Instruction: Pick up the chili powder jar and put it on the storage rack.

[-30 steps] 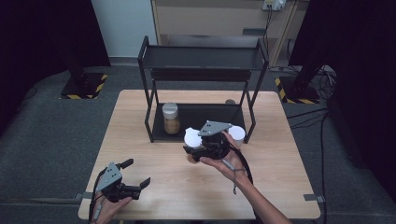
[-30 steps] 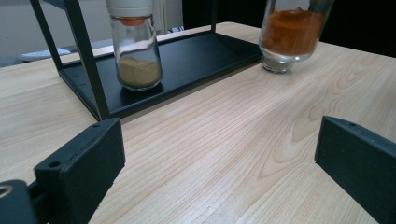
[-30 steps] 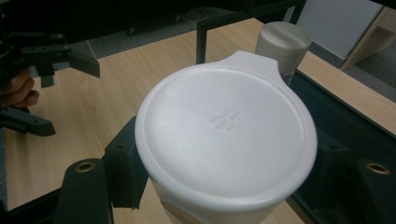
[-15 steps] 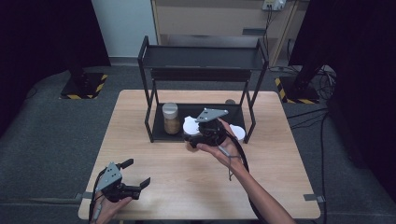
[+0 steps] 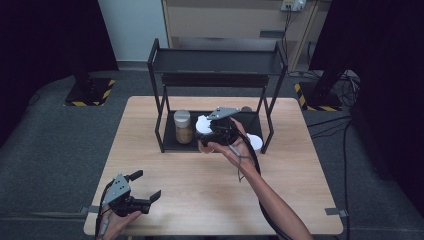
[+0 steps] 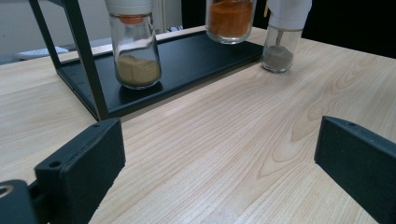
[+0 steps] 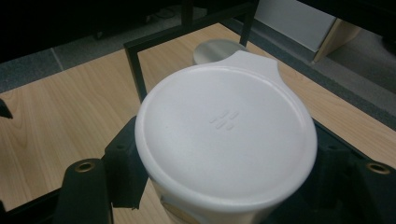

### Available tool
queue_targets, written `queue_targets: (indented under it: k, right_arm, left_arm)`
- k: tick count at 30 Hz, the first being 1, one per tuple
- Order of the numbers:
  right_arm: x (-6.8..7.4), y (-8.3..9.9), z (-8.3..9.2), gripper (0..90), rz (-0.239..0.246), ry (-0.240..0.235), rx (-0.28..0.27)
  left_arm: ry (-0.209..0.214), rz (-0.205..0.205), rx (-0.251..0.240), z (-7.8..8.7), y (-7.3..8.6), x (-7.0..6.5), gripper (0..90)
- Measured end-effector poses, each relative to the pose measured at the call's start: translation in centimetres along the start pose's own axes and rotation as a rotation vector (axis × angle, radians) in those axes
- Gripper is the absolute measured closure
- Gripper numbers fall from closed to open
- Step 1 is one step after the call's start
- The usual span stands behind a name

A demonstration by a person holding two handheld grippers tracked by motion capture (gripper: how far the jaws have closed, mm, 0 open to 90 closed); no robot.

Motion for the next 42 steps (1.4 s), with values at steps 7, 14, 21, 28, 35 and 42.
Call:
queue_targets:
  k: [7,14,21,28,35,42]
  right_arm:
    - [-0.7,-0.2,-1.3,31.0,-0.014,0.025,0.006]
    - [-1.7,0.0,-2.8,31.0,-0.054,0.046,0.011]
    - [-2.3,0.3,-3.9,31.0,-0.078,0.075,0.013]
    - [-2.6,0.5,-5.0,31.0,-0.100,0.106,0.018]
    - [-2.6,1.2,-6.2,31.0,-0.121,0.129,0.032]
    - [-2.5,1.8,-7.2,31.0,-0.134,0.137,0.038]
  left_arm:
    - [0.002,0.002,0.000,0.0,0.0,0.0,0.8]
    - [0.001,0.010,-0.004,0.0,0.1,0.1,0.8]
    - [0.002,0.007,-0.001,0.0,0.1,0.2,0.8]
    - [0.004,0.007,0.000,0.0,0.1,0.3,0.8]
    - [0.005,0.006,0.003,0.0,0.1,0.3,0.9]
    - [0.002,0.010,0.004,0.0,0.1,0.4,0.9]
Point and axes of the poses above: each handheld gripper's, and its own axes: z roughly backward along the jaws, y roughly out of its underside, x roughly to its left, the point moved 5 cm from there along -z, roughly forward along the jaws, and after that the axes turned 10 degrees about z, right-handed, at the moved point
